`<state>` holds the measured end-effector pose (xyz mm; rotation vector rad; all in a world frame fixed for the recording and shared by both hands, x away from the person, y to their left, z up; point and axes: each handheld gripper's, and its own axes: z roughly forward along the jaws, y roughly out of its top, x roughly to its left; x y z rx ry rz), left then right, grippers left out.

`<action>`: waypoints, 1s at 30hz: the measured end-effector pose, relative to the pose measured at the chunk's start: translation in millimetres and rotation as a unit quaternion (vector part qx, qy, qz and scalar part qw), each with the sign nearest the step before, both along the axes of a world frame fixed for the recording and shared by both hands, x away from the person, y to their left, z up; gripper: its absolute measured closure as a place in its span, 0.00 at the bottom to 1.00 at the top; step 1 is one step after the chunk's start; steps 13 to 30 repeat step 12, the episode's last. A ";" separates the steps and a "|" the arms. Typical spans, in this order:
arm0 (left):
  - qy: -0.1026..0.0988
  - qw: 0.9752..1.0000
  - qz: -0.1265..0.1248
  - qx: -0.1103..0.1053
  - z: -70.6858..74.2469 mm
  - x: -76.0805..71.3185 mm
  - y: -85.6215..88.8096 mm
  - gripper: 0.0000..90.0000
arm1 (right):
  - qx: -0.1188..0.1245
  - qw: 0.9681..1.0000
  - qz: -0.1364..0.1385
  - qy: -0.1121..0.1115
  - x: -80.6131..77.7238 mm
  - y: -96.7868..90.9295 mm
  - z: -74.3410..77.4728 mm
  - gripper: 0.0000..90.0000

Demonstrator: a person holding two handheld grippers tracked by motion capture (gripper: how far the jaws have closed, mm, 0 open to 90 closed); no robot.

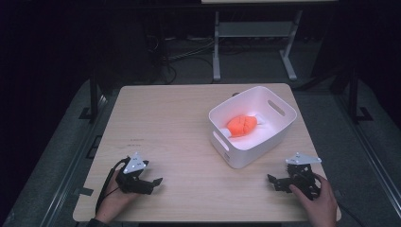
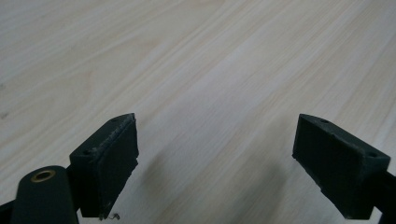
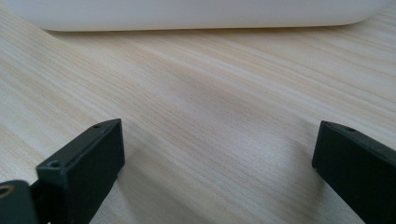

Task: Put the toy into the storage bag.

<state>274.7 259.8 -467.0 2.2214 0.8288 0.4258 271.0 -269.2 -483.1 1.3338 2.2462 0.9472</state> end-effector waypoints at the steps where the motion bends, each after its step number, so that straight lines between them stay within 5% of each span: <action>1: 0.002 1.000 0.002 0.004 -1.4 -0.3 0.0 0.15 | 0.000 1.000 0.000 0.000 0.0 0.0 0.0 0.02; 8: 0.021 1.000 0.008 -0.014 -7.9 -0.2 2.7 0.14 | 0.000 1.000 0.000 0.000 0.0 0.0 0.0 0.02; 30: 0.020 1.000 0.009 -0.014 -7.9 -0.6 2.9 0.14 | 0.000 1.000 0.000 0.000 0.0 0.0 0.0 0.02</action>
